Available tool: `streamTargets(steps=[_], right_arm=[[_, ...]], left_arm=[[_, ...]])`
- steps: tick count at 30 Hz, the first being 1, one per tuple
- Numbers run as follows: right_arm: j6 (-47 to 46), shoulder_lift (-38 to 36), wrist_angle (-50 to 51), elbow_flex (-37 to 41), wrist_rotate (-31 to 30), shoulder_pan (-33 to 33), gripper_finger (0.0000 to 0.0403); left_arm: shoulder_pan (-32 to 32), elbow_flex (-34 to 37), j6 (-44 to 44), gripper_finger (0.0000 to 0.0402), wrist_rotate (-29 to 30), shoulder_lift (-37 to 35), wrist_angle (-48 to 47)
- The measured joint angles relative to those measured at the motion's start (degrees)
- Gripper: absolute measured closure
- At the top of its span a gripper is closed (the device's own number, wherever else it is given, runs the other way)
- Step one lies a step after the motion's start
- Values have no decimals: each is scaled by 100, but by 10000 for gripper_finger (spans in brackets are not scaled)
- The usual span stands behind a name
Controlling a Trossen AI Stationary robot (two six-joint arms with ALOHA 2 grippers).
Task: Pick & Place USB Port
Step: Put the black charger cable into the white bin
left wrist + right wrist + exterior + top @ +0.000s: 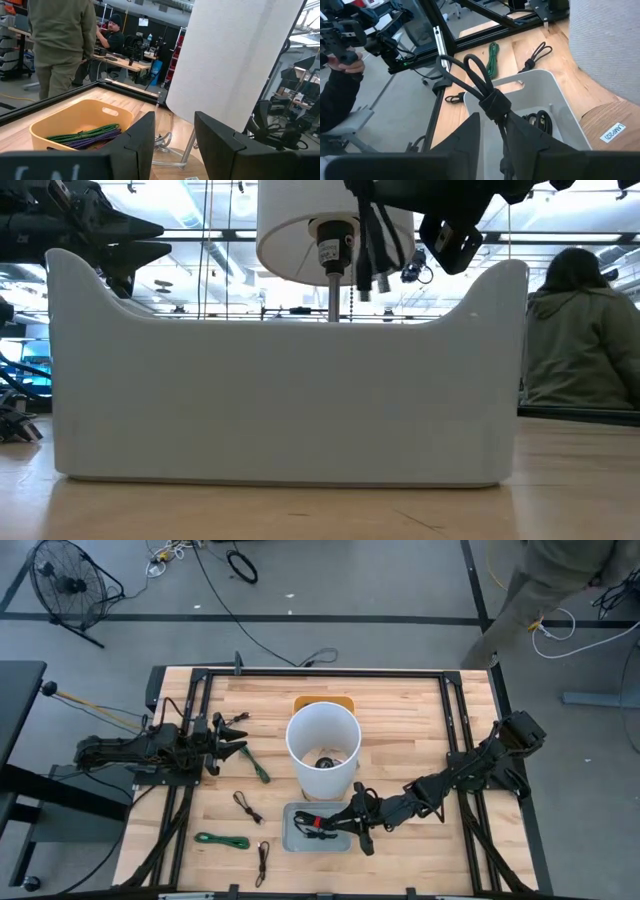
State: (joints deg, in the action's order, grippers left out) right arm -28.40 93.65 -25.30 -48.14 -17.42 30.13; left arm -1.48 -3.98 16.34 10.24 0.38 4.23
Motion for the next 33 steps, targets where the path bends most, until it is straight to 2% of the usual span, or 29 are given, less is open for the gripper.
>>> streamTargets(steps=[16,22,26,29,33], right_arm=[[-223,-4,4,0,181,0,305],[20,-7,4,0,-236,0,305],[-329,-7,-31,1,318,5,305],[-574,-11,-69,2,919,58,305],[-771,-11,35,2,1244,118,305]], left_arm=[[0,1,1,257,0,0,-8],[2,1,0,257,0,0,-13],[2,1,0,257,76,1,-39],[-4,1,1,258,535,2,-74],[-2,-45,-121,263,2206,4,-338]])
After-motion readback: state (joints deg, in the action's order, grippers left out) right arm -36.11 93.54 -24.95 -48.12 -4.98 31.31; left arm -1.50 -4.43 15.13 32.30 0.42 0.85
